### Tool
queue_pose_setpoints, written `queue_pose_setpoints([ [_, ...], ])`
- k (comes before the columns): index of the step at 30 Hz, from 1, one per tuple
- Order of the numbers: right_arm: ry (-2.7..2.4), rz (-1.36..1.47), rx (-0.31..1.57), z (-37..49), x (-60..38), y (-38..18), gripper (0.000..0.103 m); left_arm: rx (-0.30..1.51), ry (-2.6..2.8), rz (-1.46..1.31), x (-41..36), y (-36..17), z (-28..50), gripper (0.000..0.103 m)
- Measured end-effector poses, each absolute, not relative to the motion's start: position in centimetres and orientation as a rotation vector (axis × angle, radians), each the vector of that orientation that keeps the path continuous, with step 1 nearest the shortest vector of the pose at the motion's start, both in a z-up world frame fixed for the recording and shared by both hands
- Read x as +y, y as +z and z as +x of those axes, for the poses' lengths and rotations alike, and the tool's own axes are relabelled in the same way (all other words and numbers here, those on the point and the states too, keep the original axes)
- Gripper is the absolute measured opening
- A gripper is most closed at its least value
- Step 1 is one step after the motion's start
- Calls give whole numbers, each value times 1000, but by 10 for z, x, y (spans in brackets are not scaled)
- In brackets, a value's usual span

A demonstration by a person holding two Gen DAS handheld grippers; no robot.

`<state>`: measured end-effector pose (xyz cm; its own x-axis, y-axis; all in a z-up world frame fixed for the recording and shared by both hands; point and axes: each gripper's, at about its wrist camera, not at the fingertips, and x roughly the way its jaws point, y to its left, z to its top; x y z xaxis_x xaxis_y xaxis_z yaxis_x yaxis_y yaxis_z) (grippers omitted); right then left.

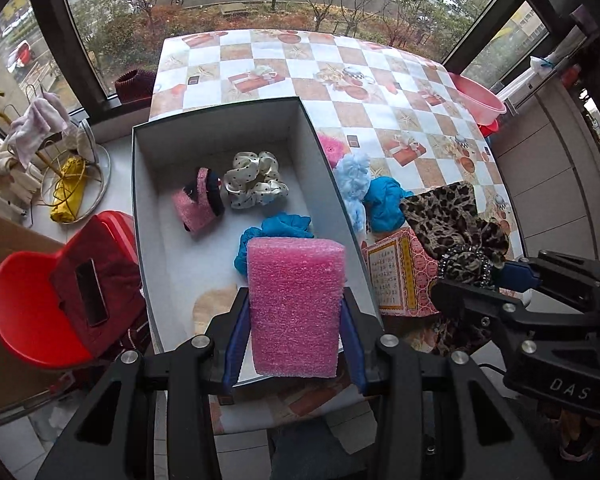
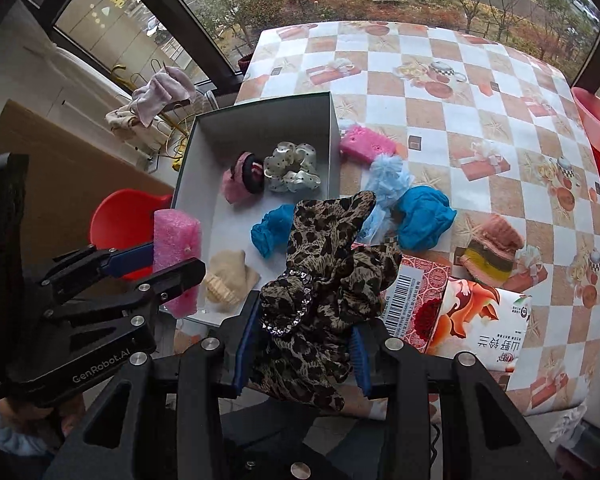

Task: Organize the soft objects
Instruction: 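Carry the leopard scrunchie and pink sponge with both tools over the white box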

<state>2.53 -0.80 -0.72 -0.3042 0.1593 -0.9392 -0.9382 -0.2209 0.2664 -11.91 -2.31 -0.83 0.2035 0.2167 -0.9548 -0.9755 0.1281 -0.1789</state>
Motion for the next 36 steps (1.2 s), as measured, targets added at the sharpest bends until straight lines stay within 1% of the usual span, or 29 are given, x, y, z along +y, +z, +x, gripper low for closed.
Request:
queue_pose_setpoints([
  [13,1663,-1114,1169,10,-22,-14,41,946,1075,-1067,-30,-17,-125,45],
  [20,1667,-1124,1196,4,-27,-19,41,904,1120,-1135,-32,-23,-147,45],
  [27,1654,-1167,1237,-2,-24,-30,41,897,1140,-1194,-34,-36,-160,45],
  [36,1685,-1221,1226,-19,-12,-35,41,899,1177,-1225,-34,-43,-173,45],
])
